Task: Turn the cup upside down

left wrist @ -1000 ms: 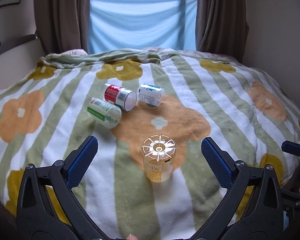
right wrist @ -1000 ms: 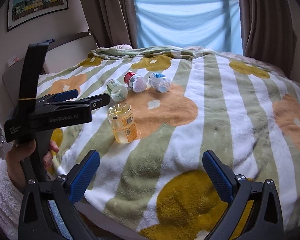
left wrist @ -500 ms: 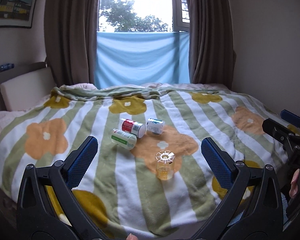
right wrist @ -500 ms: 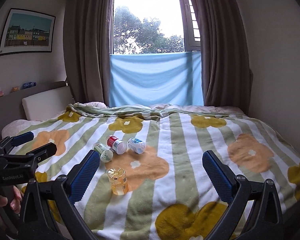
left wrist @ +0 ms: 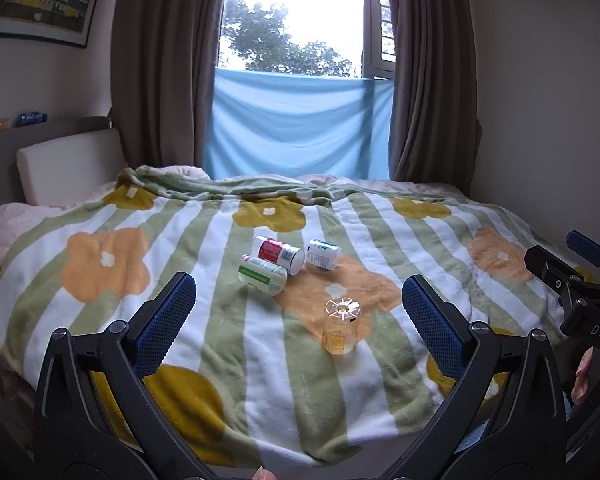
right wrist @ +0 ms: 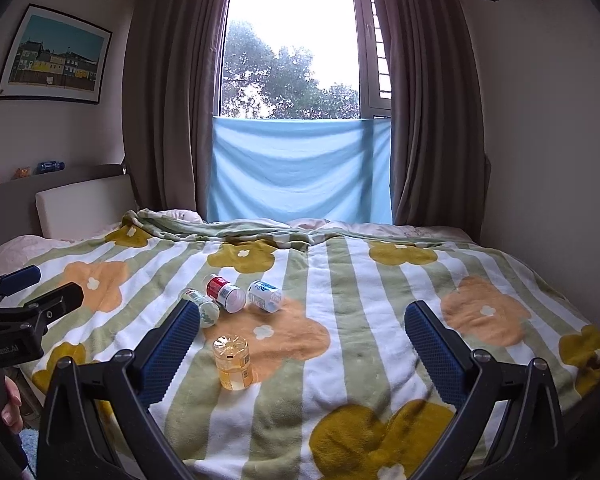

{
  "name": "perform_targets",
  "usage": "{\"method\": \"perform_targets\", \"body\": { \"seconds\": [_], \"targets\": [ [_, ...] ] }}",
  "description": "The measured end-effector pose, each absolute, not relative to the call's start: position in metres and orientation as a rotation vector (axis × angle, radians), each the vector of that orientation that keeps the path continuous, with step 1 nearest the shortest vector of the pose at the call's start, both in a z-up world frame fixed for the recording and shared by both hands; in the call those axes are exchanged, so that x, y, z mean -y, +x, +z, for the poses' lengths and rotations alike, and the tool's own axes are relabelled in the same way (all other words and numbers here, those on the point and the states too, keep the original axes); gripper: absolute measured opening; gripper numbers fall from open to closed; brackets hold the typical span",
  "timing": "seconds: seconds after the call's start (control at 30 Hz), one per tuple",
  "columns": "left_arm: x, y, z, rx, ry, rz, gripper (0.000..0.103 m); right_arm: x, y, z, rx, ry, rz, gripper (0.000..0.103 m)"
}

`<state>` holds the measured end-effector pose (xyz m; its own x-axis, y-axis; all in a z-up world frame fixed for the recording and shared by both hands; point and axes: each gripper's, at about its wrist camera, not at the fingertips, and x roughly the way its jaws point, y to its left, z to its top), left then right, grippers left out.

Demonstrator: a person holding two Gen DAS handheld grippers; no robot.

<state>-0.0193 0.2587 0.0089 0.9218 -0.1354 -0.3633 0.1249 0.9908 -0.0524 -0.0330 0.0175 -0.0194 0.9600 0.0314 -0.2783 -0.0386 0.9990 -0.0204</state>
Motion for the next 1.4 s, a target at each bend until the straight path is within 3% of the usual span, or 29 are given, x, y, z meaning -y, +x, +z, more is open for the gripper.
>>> {"method": "perform_targets", "body": {
  "seconds": [1.4],
  "targets": [
    [-0.269, -0.004, 0.012, -0.356, -0.037, -0.120, 0.103, -0.017, -0.018, -0.020, -0.273, -0.032, 0.021, 0.102]
  ]
}}
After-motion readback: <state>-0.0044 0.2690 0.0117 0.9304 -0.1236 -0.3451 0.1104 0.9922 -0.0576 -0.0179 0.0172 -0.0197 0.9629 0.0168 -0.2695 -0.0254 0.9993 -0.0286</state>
